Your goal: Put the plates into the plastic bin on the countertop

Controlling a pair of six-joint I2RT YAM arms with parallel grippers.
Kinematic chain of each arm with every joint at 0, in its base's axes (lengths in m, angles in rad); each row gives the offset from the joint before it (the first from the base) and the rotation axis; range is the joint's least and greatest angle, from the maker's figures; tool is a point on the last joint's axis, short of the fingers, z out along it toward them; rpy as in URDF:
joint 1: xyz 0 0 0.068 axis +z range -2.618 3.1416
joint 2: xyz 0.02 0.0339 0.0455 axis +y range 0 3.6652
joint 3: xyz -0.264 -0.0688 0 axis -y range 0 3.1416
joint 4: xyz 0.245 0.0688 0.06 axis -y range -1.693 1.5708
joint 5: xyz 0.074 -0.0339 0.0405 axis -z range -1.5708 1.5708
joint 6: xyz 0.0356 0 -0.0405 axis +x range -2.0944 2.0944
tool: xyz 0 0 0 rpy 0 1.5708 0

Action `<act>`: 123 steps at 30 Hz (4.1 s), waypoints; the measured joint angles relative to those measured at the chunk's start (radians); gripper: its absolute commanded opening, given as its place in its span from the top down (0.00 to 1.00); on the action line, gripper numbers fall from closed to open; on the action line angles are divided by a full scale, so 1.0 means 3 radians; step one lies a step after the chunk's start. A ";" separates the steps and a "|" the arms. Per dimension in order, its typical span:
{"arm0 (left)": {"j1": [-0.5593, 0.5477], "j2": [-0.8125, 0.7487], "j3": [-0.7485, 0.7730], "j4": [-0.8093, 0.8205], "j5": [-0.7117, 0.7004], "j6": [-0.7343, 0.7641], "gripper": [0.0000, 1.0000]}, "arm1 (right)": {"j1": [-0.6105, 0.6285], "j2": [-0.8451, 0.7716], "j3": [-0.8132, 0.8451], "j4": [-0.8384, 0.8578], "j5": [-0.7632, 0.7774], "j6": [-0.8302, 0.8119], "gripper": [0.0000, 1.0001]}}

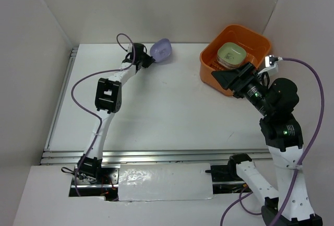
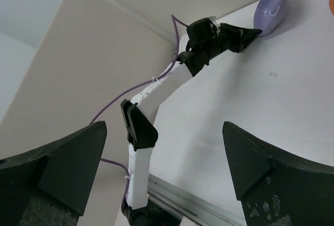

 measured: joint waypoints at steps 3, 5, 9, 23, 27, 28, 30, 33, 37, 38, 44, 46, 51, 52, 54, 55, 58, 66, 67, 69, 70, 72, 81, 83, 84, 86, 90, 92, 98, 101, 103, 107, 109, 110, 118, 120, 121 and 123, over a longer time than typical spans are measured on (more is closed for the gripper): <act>0.0018 0.0075 0.0062 0.0156 0.0142 0.0067 1.00 | 0.0005 0.0023 0.0032 0.0001 0.0013 -0.0031 0.00; 0.0028 0.0076 0.0055 0.0178 0.0200 0.0093 1.00 | 0.0006 0.0070 0.0032 -0.0003 0.0024 -0.0067 0.00; 0.0023 -0.0409 -0.0585 0.0112 0.0131 0.0343 1.00 | 0.0010 0.0333 0.0051 -0.0014 0.0041 -0.0165 0.00; -0.0412 -0.3493 -0.1938 -0.1465 -0.0652 0.1637 1.00 | 0.0792 0.3454 0.2838 -0.0738 0.0880 -0.0516 0.01; -0.0322 -0.3854 -0.2160 -0.1862 -0.0731 0.1754 1.00 | 0.1101 0.4030 0.3085 -0.0857 0.0977 -0.0514 0.05; -0.0294 -0.3901 -0.2192 -0.1947 -0.0738 0.1799 1.00 | 0.1177 0.4096 0.3026 -0.0891 0.0983 -0.0501 0.05; -0.0251 -0.3956 -0.2220 -0.2110 -0.0746 0.1836 1.00 | 0.1287 0.4147 0.2921 -0.0913 0.0977 -0.0472 0.07; -0.0221 -0.4008 -0.2230 -0.2243 -0.0745 0.1901 1.00 | 0.1431 0.4150 0.2833 -0.0926 0.0974 -0.0445 0.09; -0.0220 -0.4091 -0.2230 -0.2318 -0.0744 0.1934 1.00 | 0.1506 0.4096 0.2658 -0.0829 0.0946 -0.0403 0.34; -0.0220 -0.4105 -0.2230 -0.2342 -0.0732 0.1962 1.00 | 0.1516 0.4075 0.2589 -0.0778 0.0886 -0.0371 0.50; -0.0270 -0.4150 -0.2314 -0.2518 -0.0682 0.2041 0.01 | 0.1640 0.3916 0.2193 -0.0427 0.0716 -0.0132 1.00; -0.0271 -0.4210 -0.2344 -0.2453 -0.0666 0.1994 0.01 | 0.1629 0.3868 0.2057 -0.0407 0.0664 -0.0146 1.00; -0.0191 -0.4548 -0.2286 -0.2425 -0.0781 0.1860 0.01 | 0.1488 0.3815 0.2012 -0.0575 0.0807 -0.0179 1.00; -0.0140 -0.4644 -0.2256 -0.2438 -0.0837 0.1795 0.01 | 0.1405 0.3806 0.2049 -0.0629 0.0868 -0.0206 1.00; -0.0009 -0.4883 -0.2242 -0.2412 -0.0947 0.1719 0.01 | 0.1158 0.3796 0.2188 -0.0746 0.0958 -0.0282 1.00; 0.0057 -0.5030 -0.2249 -0.2389 -0.1002 0.1705 0.01 | 0.0996 0.3794 0.2271 -0.0778 0.1007 -0.0324 1.00; 0.0146 -0.5398 -0.2261 -0.2356 -0.1155 0.1713 0.01 | 0.0355 0.3789 0.2478 -0.0786 0.1158 -0.0516 1.00; 0.0431 -0.5372 -0.2508 -0.2398 -0.0849 0.1932 0.01 | -0.0998 0.4138 0.2978 -0.0771 0.1254 -0.0858 1.00; 0.0472 -0.5305 -0.2593 -0.2429 -0.0776 0.1980 0.01 | -0.1073 0.4234 0.3072 -0.0777 0.1245 -0.0865 1.00; 0.0548 -0.5172 -0.2776 -0.2457 -0.0626 0.2027 0.01 | -0.1199 0.4465 0.3305 -0.0790 0.1211 -0.0889 1.00; 0.0587 -0.5117 -0.2867 -0.2485 -0.0534 0.2069 0.01 | -0.1240 0.4598 0.3427 -0.0807 0.1184 -0.0904 1.00; 0.0641 -0.5053 -0.3006 -0.2544 -0.0385 0.2099 0.01 | -0.1296 0.4843 0.3643 -0.0827 0.1146 -0.0936 1.00; 0.0680 -0.4849 -0.2853 -0.2669 -0.0003 0.2173 0.01 | -0.1298 0.5084 0.3688 -0.0856 0.0992 -0.0857 0.00; 0.0678 -0.4780 -0.2786 -0.2669 0.0045 0.2174 0.01 | -0.1277 0.5018 0.3688 -0.0853 0.0999 -0.0830 0.00; 0.0671 -0.4763 -0.2772 -0.2669 0.0060 0.2174 0.01 | -0.1263 0.4948 0.3688 -0.0848 0.1013 -0.0818 0.00; 0.0656 -0.4747 -0.2764 -0.2673 0.0085 0.2174 0.01 | -0.1237 0.4760 0.3688 -0.0849 0.1057 -0.0809 0.00; 0.0633 -0.4735 -0.2721 -0.2728 0.0088 0.2179 0.01 | -0.1211 0.4017 0.3685 -0.0841 0.1072 -0.0799 0.00; 0.0629 -0.4688 -0.2602 -0.2820 0.0078 0.2183 0.01 | -0.1205 0.3516 0.3643 -0.0799 0.1077 -0.0810 0.00; 0.0628 -0.4454 -0.1907 -0.3159 -0.0198 0.2192 0.01 | -0.1152 0.1816 0.3118 -0.0882 0.1096 -0.0966 0.00; 0.0608 -0.4518 -0.1727 -0.3257 -0.0399 0.2163 0.01 | -0.0992 0.1010 0.2560 -0.1031 0.1141 -0.1097 0.00; 0.0601 -0.4650 -0.1741 -0.3292 -0.0507 0.2157 0.01 | -0.0853 0.0640 0.2223 -0.1153 0.1288 -0.1153 0.00; 0.0599 -0.5024 -0.1836 -0.3329 -0.0796 0.2164 0.01 | -0.0518 0.0132 0.1662 -0.1536 0.1546 -0.1222 0.00; 0.0600 -0.5323 -0.1972 -0.3312 -0.0996 0.2176 0.01 | -0.0249 -0.0108 0.1380 -0.1689 0.1624 -0.1225 0.00; 0.0605 -0.5456 -0.2019 -0.3319 -0.1078 0.2177 0.01 | -0.0121 -0.0219 0.1251 -0.1789 0.1672 -0.1223 0.00; 0.0682 -0.6260 -0.2585 -0.3499 -0.1607 0.2135 0.01 | 0.0512 -0.0586 0.0800 -0.2534 0.2055 -0.1195 0.00; 0.0684 -0.6366 -0.2799 -0.3566 -0.1637 0.2074 0.01 | 0.0589 -0.0650 0.0847 -0.2632 0.2130 -0.1188 0.00; 0.0684 -0.6427 -0.2921 -0.3577 -0.1643 0.2051 0.01 | 0.0633 -0.0689 0.0891 -0.2660 0.2171 -0.1179 0.00; 0.0684 -0.6532 -0.3171 -0.3601 -0.1631 0.1980 0.01 | 0.0703 -0.0750 0.0984 -0.2689 0.2238 -0.1157 0.00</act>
